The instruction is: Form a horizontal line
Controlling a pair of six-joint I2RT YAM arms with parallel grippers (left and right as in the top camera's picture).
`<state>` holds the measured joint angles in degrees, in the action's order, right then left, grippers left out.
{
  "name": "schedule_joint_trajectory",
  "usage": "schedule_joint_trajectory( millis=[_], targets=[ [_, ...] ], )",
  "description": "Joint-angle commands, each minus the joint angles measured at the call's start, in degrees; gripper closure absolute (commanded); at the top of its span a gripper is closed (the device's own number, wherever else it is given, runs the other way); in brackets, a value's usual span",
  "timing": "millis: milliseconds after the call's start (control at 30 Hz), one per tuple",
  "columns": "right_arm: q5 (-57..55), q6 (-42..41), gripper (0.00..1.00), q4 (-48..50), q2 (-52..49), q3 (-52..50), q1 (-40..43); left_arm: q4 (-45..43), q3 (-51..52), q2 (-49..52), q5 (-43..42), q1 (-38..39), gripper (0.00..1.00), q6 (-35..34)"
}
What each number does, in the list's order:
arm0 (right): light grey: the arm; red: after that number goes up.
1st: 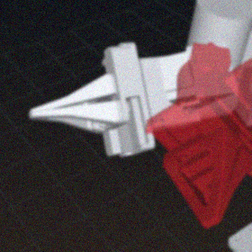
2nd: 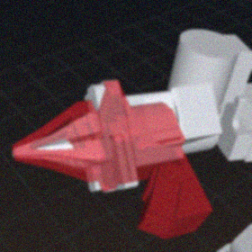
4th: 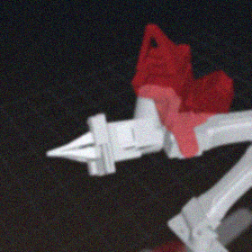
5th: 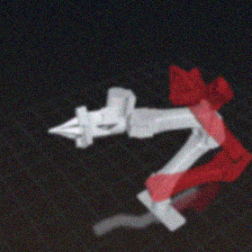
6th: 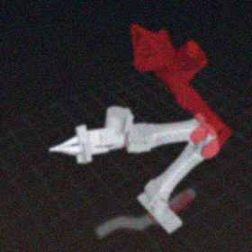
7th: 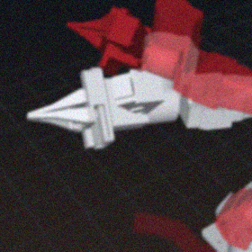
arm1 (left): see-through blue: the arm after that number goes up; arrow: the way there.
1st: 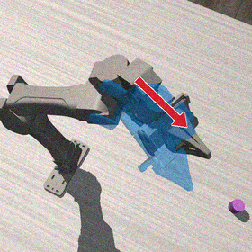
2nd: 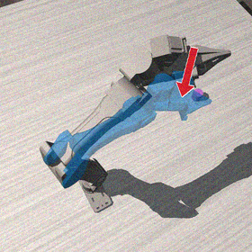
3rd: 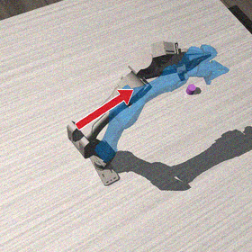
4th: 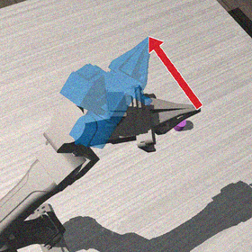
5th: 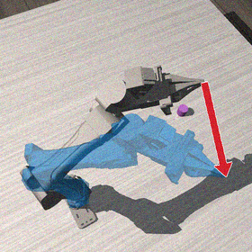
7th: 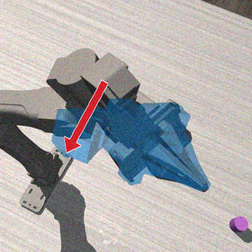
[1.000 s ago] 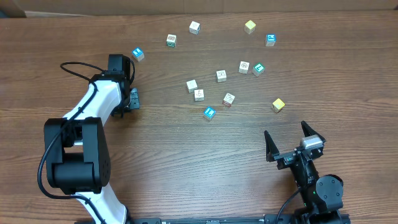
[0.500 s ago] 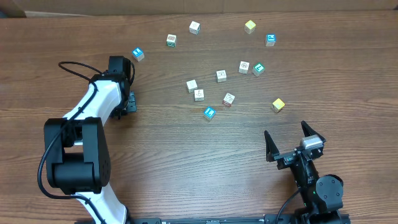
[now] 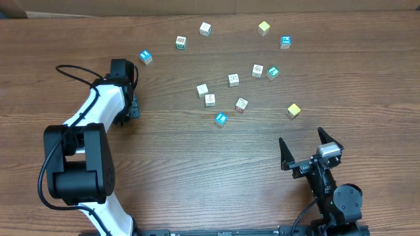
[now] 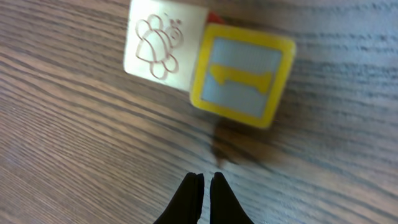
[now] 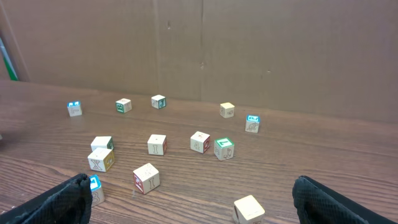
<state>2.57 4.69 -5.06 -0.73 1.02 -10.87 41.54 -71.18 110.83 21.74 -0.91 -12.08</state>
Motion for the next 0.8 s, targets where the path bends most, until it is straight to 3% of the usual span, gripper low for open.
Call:
schedule_joint_trajectory(
  millis=[0,767],
  targets=[
    [-0.1,-0.4,0.00,0.4,0.6,-0.6,0.1,-1.6,0.7,1.4,0.7,-0.6,0.96,-1.5],
    [-0.1,-0.3,0.00,0.4,0.6,-0.6,0.1,-3.3,1.7,2.7,-1.8,-0.7,0.96,-1.6]
  ],
)
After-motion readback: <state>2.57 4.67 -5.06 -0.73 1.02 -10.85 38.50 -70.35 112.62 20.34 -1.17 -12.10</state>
